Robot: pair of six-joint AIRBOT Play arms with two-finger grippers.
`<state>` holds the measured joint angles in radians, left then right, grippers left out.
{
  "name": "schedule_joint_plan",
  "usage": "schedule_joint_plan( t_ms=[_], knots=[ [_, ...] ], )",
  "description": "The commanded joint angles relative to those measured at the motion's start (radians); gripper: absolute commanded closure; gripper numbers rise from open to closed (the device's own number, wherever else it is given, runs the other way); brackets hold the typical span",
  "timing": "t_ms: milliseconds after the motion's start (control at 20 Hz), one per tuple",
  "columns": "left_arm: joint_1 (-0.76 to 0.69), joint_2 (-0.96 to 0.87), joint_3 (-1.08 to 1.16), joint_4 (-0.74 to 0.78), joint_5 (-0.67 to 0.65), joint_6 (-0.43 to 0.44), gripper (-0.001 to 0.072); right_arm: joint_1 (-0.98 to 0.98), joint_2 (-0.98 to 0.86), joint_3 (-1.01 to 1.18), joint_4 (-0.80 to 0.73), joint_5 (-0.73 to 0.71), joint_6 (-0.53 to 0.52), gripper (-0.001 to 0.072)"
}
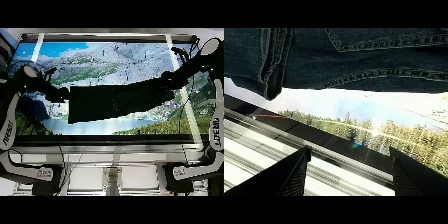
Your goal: Fold the clothes and pants, and hang the long-sleeved shirts on hangers.
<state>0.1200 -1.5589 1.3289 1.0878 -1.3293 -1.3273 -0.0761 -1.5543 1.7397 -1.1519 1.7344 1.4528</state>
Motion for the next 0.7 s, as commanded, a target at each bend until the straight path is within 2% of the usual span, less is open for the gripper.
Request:
schedule_joint_plan(
  t_ms=[0, 350, 550, 600, 650],
  knots=[
    [0.081, 0.005, -0.106, -0.100, 0.136, 0.052, 0.0125, 0.000, 0.004, 0.000, 0.008, 0.002, 0.022, 0.0167],
    [0.064, -0.079, -0.121, -0.103, 0.169, 0.049, 0.0123, 0.002, 0.004, 0.000, 0.033, 0.001, 0.030, 0.0167],
    [0.018, -0.136, -0.121, -0.183, 0.182, 0.083, 0.0141, 0.002, 0.004, 0.000, 0.033, 0.000, 0.030, 0.0167],
    [0.003, -0.144, -0.120, -0.185, 0.186, 0.086, 0.0225, 0.002, 0.004, 0.000, 0.033, 0.000, 0.030, 0.0166],
    [-0.009, -0.148, -0.120, -0.183, 0.183, 0.108, 0.0403, 0.002, 0.004, 0.000, 0.032, 0.000, 0.030, 0.0167]
  ],
)
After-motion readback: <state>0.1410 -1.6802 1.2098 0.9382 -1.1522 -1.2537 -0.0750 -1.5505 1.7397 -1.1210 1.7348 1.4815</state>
